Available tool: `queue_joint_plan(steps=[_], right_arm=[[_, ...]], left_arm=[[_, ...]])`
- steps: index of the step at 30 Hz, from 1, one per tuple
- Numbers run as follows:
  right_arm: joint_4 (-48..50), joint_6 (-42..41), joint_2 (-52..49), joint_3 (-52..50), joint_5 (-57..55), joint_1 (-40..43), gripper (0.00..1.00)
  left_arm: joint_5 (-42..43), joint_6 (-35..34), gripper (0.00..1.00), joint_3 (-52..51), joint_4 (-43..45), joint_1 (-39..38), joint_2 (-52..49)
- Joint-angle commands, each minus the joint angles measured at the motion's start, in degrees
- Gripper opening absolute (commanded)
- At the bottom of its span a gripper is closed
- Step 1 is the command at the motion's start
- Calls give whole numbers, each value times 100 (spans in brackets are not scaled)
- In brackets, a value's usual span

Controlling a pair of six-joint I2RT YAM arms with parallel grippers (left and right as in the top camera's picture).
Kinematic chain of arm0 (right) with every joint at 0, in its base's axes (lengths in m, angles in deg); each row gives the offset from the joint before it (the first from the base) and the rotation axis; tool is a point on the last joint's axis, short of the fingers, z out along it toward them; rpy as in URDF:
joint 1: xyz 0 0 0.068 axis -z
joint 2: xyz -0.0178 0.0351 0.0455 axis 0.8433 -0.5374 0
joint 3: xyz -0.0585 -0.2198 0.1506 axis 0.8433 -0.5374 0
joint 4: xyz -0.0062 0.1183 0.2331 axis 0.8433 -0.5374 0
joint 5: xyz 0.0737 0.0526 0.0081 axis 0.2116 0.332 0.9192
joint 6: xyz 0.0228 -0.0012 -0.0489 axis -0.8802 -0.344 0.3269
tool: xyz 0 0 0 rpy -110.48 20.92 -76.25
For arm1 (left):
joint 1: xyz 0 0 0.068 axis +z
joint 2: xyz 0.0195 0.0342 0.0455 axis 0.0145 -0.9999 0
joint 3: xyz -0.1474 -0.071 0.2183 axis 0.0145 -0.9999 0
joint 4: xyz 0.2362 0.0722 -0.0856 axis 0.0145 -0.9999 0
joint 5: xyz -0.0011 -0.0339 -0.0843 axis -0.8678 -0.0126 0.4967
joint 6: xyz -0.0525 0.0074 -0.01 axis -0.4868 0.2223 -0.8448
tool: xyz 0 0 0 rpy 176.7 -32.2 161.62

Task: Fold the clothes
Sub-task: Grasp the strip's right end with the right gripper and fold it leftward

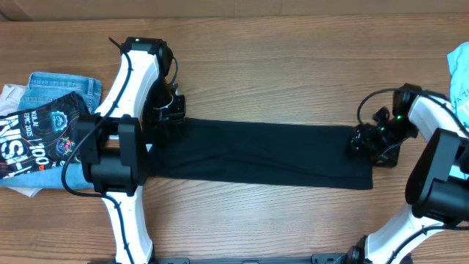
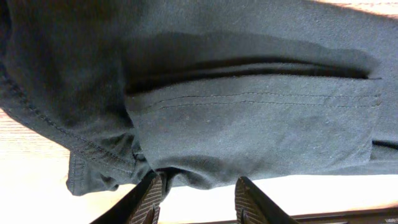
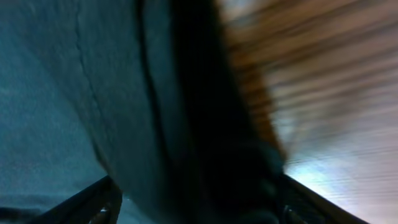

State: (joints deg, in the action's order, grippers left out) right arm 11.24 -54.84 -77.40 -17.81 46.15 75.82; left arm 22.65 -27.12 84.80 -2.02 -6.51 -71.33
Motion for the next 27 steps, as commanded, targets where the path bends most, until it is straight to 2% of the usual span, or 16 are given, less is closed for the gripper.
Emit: queue_joint_plan(steps=[1,7,13,17,20,27], right_arm=[[229,140,9,-317,413,7,74],[446,133,11,-396,413,7,4],[289,-151,22,-42,72,175,4],[-96,-555,74,691,-203,509,4],[-575,-505,92,1305,-249,553,4],[-1311,-442,96,1939,-258,-199,4]], left_arm=[[74,22,43,-15,20,-74,68],[74,22,44,-15,50,-74,68],[68,28,37,-11,107,-70,68],[55,68,33,7,144,-57,68],[57,66,33,20,162,-26,68],[76,20,33,20,216,-35,68]])
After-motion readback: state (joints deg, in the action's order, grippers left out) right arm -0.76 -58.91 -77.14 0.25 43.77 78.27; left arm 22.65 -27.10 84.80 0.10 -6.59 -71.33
